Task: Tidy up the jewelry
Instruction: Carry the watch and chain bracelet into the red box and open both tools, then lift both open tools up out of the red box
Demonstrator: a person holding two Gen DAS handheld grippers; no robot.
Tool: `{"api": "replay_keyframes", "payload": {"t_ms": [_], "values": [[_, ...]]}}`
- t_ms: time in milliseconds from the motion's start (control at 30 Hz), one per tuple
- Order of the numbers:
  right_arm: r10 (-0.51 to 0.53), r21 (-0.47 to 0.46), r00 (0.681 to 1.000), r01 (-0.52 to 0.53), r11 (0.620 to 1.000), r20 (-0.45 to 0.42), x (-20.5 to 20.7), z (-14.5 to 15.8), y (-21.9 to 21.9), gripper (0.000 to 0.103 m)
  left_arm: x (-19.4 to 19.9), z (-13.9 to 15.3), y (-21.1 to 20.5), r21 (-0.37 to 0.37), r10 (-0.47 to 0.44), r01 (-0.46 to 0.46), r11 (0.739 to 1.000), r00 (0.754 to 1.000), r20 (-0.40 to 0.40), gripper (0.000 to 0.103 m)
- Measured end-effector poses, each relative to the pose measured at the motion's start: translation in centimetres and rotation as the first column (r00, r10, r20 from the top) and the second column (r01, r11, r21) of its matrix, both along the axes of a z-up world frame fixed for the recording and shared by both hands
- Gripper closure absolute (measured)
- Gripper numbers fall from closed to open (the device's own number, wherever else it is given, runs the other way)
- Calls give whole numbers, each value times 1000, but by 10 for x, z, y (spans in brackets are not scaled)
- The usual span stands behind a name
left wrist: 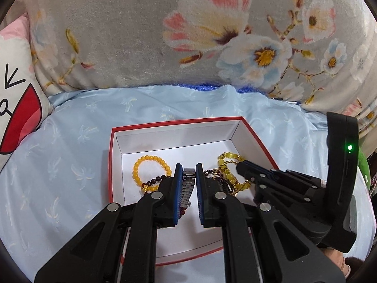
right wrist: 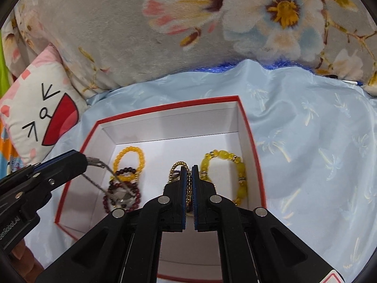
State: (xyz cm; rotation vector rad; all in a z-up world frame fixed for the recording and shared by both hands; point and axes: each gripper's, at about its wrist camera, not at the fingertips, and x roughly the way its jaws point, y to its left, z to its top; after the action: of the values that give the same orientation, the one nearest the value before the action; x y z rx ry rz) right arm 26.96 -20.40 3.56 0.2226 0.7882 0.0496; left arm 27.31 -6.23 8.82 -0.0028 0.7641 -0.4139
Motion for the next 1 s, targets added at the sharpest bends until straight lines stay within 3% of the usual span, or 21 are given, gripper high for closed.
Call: {"api": "replay_keyframes", "payload": {"t_ms": [133,233,367,667,1000], "values": [[-32,15,999,31,999,32,-8,7,-11,78,-1,4,2,-11,19,-19,1000,1000,25,91],[-34,28,998,32,999,53,-18,16,-16,75,-2,9,5,-24,32,-32,999,999,26,79],[-27,35,996,24,999,88,-35,32,-18,74,-10,17,11,-35,47,-46,998,998,41,71],[-1,17,989,-2,1000,147,-92,59,-13,73,-50,30,27,-34,56,-54,998,996,66,71],[28,-95,989,-14,995,143,-175,50,4,73,-119,13,47,18,75,-76,997,995,60,71]]}}
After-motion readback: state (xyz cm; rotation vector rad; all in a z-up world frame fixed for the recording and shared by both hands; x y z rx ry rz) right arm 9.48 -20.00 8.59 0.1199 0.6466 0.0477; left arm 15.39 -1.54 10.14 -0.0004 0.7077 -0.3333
